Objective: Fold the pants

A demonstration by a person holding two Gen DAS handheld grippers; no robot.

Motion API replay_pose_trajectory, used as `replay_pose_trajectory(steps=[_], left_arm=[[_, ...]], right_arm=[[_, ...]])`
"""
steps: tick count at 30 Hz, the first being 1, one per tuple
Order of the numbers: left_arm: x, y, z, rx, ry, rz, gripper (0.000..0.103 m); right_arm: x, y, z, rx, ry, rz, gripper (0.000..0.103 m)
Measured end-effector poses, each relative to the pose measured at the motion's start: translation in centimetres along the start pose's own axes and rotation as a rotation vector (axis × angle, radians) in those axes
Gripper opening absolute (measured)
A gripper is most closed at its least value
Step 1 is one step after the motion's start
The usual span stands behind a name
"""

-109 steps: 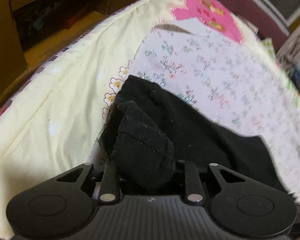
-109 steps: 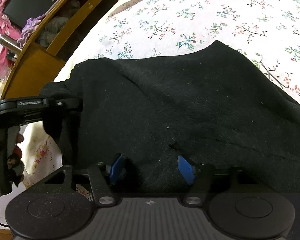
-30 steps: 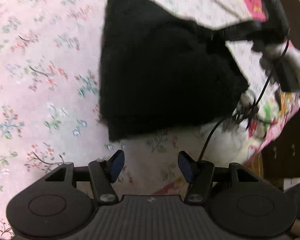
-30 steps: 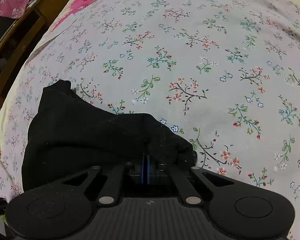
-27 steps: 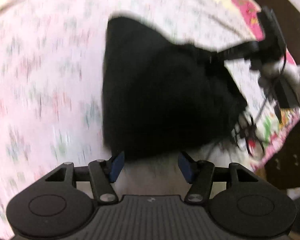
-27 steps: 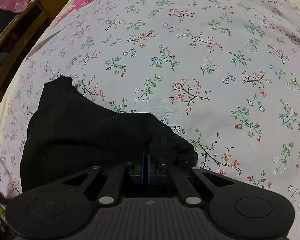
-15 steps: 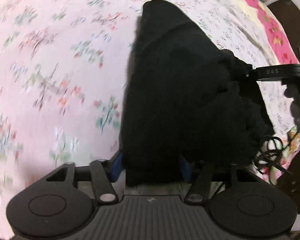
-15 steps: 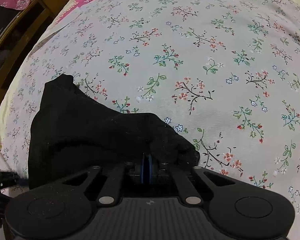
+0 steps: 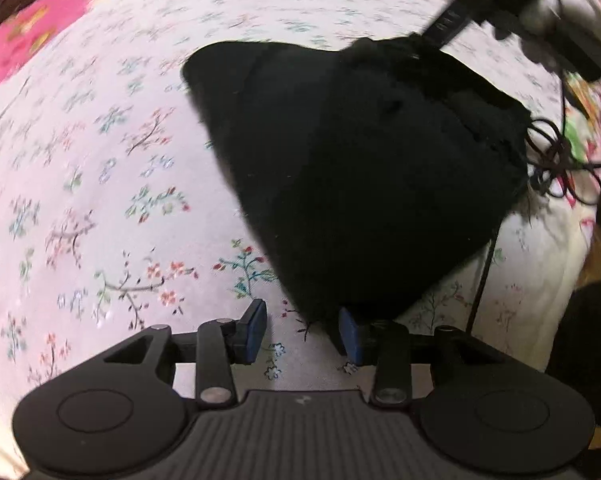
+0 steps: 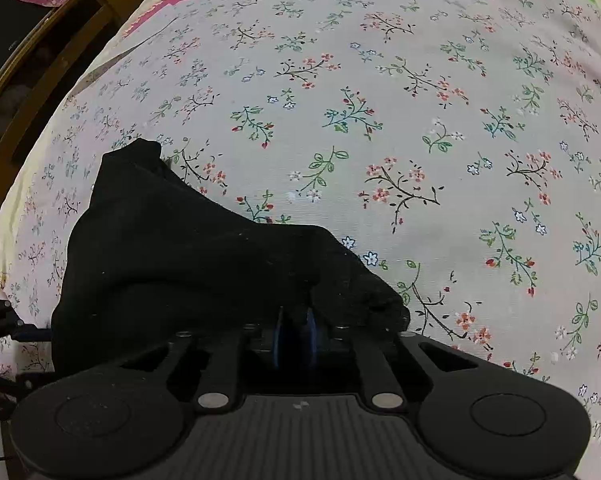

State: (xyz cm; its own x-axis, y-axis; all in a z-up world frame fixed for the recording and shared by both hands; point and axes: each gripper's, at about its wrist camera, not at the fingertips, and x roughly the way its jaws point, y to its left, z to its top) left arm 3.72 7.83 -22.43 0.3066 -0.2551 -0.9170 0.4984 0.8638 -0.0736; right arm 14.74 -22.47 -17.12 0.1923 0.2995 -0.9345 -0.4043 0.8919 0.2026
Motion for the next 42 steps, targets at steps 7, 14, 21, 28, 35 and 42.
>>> replay_pose_trajectory(steps=[7,14,21,28,35,42], left_arm=[[0.8,-0.3,-0.4,0.05,-0.023,0.028,0.04],[1.5,-2.1,0.0,0.021,-0.021,0.029,0.019],[1.7,-1.3,0.0,-0.176,-0.036,0.037,0.018],[1.3,-3.2,-1.3,-0.142,-0.097,0.119,0.019],[0.8,-5.6,-2.3,-0.109,0.008,-0.093,0.01],[-2.1,-6.4,-3.0,-0.127,-0.039,0.014,0.011]], right_arm=[[0.5,2.8,-0.1,-0.066,0.001,-0.004,0.042],[0.4,3.0,0.0,-0.056,-0.002,-0.015,0.042],[0.6,3.3,0.0,-0.059,-0.004,-0.02,0.047],[0.7,3.4,0.2,-0.078,0.009,-0.016,0.049],[0.5,3.6,0.1,-0.092,0.011,-0.007,0.049],[0.2,3.6,0.0,-0.092,0.011,-0.005,0.043]])
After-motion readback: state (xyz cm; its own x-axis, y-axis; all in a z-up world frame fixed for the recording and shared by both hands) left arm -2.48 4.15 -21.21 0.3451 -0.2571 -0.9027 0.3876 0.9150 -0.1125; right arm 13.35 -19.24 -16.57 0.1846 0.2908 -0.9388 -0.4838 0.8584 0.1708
